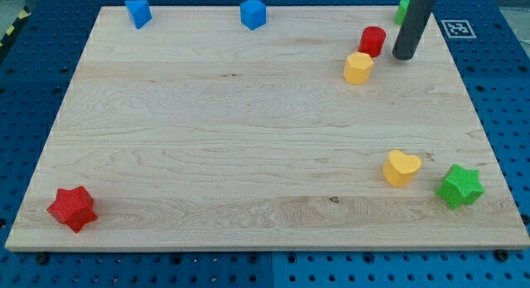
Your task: Push the red circle towards center right
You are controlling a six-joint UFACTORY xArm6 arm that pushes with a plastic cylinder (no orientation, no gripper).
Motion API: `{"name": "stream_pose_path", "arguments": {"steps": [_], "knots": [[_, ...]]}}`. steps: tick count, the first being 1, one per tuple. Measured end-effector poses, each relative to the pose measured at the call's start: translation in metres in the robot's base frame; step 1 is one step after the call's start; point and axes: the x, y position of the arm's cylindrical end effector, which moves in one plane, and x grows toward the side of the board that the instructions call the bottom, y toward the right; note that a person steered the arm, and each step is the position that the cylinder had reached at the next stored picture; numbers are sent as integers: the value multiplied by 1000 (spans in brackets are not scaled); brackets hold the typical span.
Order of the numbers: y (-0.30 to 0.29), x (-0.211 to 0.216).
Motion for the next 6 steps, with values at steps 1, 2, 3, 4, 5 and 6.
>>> {"name": "stream_pose_path", "arguments": {"steps": [1,2,3,4,5,6], "knots": [[-24,0],[-69,0],[-116,-7],[-122,-38],[-120,-49],[-116,-54]]}}
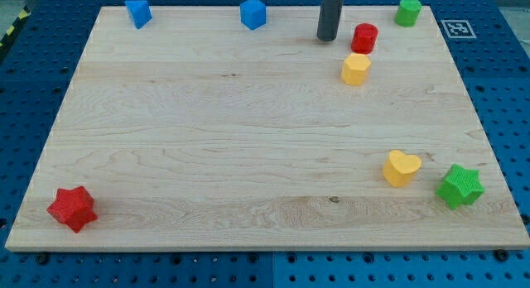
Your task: Push the red circle towards center right
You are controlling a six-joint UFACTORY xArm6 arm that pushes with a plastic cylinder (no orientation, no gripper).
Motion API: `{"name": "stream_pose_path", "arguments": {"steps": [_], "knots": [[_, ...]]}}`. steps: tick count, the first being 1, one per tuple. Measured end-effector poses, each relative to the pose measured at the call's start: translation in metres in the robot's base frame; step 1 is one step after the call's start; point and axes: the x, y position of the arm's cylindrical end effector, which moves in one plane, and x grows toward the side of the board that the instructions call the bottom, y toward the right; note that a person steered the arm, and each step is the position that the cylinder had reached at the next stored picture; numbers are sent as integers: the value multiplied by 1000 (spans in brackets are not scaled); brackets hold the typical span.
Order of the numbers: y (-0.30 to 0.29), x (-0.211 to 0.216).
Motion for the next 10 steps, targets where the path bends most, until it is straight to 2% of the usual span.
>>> {"name": "stream_pose_path", "arguments": {"steps": [1,2,3,6,8,10], "knots": [[1,-22],[12,-18],[31,3],[82,33],[94,13],[140,50]]}}
